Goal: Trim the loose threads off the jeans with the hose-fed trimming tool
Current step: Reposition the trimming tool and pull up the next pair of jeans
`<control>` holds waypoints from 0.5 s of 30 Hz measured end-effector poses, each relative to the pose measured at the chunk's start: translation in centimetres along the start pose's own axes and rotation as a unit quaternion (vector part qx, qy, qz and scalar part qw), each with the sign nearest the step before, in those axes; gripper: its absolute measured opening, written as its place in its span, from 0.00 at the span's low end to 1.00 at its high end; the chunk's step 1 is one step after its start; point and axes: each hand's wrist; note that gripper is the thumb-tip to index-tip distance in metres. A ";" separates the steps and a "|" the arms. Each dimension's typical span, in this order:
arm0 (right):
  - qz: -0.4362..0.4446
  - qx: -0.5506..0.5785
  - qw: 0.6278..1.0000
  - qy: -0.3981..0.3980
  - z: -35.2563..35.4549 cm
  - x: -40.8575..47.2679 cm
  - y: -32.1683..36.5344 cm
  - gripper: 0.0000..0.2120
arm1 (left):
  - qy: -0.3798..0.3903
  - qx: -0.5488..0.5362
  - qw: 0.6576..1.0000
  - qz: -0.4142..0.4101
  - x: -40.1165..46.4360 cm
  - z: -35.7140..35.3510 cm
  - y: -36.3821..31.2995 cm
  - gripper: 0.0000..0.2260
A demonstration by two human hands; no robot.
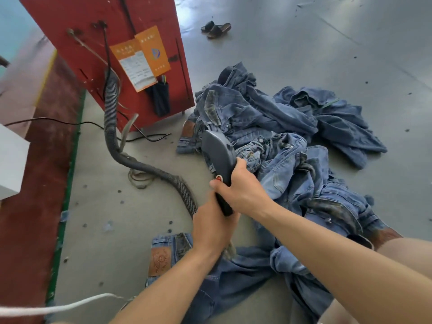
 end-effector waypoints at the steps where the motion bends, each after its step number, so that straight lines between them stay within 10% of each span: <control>1: -0.011 0.003 1.000 0.028 0.4 0.3 -0.5 0.31 | 0.003 0.040 0.999 0.004 0.8 0.4 0.4 0.31; 6: -0.134 -0.184 0.968 0.108 5.5 1.2 -8.2 0.35 | 0.100 0.312 0.943 0.067 10.6 3.0 2.9 0.15; 9: -0.301 -0.260 0.917 -0.019 9.3 0.0 -15.8 0.42 | 0.133 0.328 0.925 0.142 16.8 2.6 5.5 0.19; 15: -0.463 -0.057 0.884 -0.020 11.0 -2.7 -26.5 0.74 | 0.089 0.206 0.938 0.266 21.8 -0.3 15.1 0.22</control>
Point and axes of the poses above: each hand's wrist, its own x-axis towards the middle knuckle, its own z-axis out of the back of the hand, y = z × x, and after that the axes turned 4 degrees about -x, right-handed
